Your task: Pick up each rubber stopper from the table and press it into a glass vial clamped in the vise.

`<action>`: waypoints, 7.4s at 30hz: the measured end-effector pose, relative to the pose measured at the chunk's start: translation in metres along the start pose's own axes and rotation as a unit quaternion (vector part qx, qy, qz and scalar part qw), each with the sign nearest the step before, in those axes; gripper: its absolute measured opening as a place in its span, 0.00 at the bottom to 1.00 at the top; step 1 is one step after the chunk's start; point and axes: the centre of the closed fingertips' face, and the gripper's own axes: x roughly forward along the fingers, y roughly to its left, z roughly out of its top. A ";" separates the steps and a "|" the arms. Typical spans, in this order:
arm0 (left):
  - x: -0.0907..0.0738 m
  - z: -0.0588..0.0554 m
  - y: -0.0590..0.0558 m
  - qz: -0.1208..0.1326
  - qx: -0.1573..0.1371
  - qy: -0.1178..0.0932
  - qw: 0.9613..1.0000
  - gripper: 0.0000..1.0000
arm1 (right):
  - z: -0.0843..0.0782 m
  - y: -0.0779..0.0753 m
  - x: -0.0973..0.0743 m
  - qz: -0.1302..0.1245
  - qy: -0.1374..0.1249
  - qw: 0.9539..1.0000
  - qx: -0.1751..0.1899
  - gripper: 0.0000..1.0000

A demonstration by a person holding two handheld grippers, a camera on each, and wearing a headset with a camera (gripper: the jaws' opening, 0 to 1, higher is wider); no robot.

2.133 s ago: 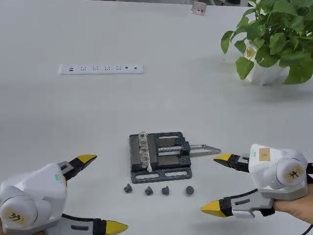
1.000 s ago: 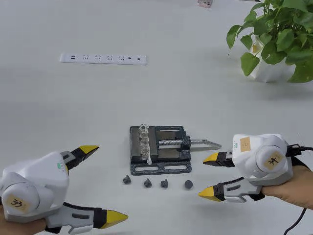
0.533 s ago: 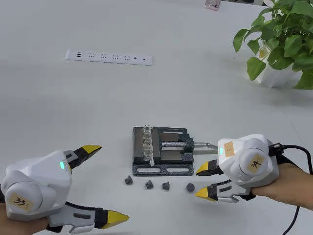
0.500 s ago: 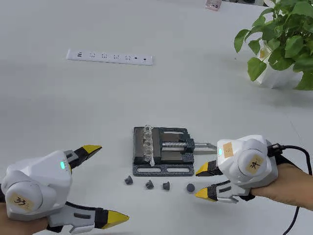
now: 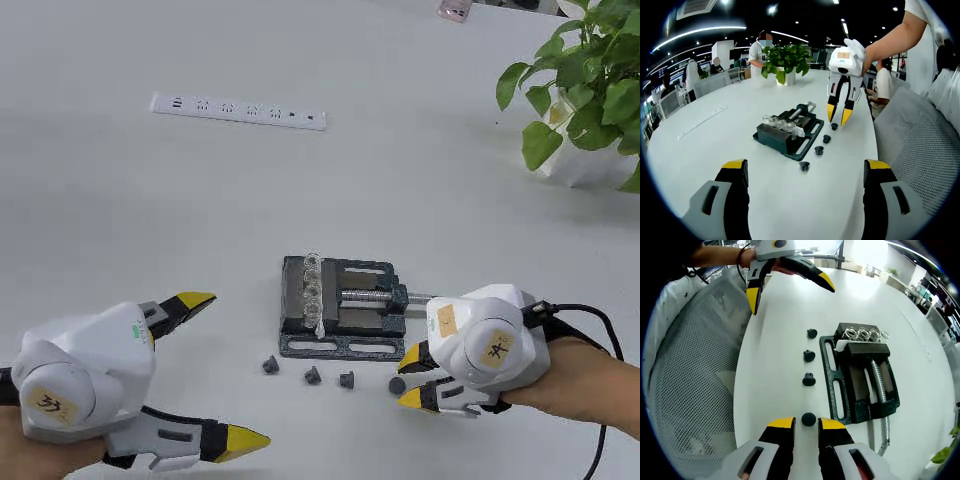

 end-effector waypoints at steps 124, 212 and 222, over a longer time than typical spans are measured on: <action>0.003 0.004 0.015 0.026 -0.036 -0.048 0.998 0.93 | 0.125 -0.126 -0.008 -0.003 -0.021 0.999 -0.040 0.07; 0.005 -0.007 0.013 0.026 -0.054 -0.049 0.997 0.92 | 0.123 -0.127 0.002 0.001 0.006 0.997 -0.077 0.08; 0.003 -0.007 0.016 0.027 -0.055 -0.051 0.997 0.92 | 0.125 -0.127 0.002 0.018 0.026 0.998 -0.052 0.06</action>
